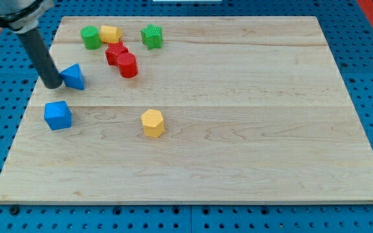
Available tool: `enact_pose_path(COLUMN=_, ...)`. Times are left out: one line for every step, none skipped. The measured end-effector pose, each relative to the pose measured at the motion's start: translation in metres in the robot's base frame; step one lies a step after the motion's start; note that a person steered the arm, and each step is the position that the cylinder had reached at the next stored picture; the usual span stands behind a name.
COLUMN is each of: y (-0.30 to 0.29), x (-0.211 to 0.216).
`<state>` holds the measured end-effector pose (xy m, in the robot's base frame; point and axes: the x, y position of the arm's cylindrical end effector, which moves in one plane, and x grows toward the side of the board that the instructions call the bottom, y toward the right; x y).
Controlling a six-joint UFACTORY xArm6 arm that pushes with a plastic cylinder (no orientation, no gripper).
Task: Move the blue cube towards the top right of the board
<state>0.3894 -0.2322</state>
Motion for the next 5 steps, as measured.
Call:
enact_pose_path(y=0.032, x=-0.007)
enact_pose_path(y=-0.013, x=0.034)
enact_pose_path(y=-0.068, x=0.071)
enact_pose_path(y=-0.029, x=0.102)
enact_pose_path(y=0.030, x=0.105)
